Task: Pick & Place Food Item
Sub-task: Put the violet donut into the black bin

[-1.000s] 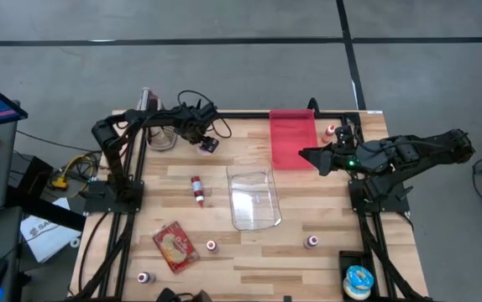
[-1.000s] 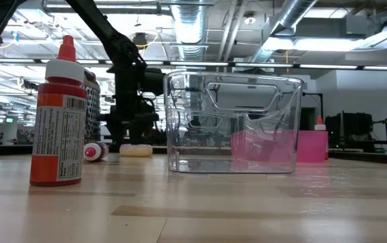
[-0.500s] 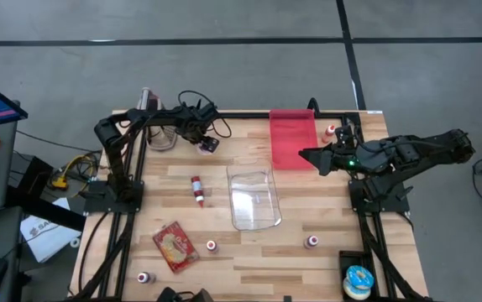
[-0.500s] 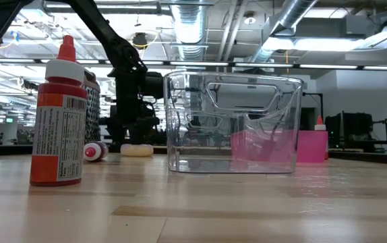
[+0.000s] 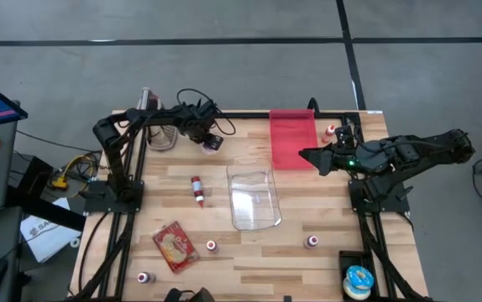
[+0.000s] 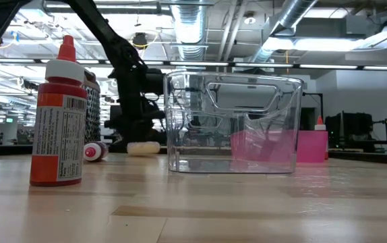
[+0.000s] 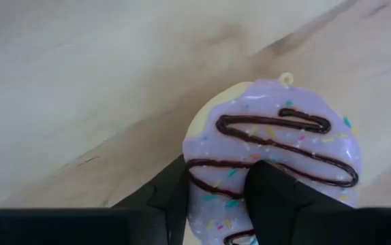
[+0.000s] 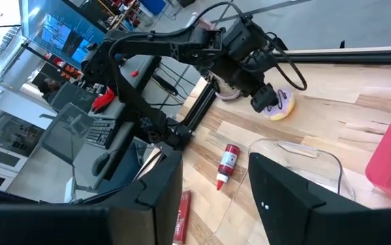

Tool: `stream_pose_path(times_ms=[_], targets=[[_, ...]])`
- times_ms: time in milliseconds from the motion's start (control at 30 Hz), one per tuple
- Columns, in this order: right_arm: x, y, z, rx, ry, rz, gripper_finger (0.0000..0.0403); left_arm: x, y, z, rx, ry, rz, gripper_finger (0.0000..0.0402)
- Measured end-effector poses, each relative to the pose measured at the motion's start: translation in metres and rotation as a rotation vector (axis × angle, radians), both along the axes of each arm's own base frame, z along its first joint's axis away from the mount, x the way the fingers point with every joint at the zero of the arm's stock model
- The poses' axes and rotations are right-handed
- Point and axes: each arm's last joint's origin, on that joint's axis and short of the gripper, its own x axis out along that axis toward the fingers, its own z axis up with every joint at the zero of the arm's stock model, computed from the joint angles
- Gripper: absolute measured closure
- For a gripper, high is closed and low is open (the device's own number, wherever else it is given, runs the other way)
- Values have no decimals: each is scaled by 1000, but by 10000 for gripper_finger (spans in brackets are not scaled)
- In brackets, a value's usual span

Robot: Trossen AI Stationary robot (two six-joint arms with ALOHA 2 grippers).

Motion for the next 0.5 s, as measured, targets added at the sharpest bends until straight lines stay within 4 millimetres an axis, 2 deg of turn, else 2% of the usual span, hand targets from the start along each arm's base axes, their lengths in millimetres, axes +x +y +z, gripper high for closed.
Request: stream_pose_path(times_ms=[200, 367, 500], targets=[[0, 0, 0, -13, 6, 10, 241, 5, -13, 27, -31, -143, -46, 267], [0, 0, 0, -29, 10, 19, 241, 11, -40, 72, 24, -304, -95, 256], [1, 1, 3, -18, -19, 18, 241, 17, -66, 114, 97, -497, -111, 255]])
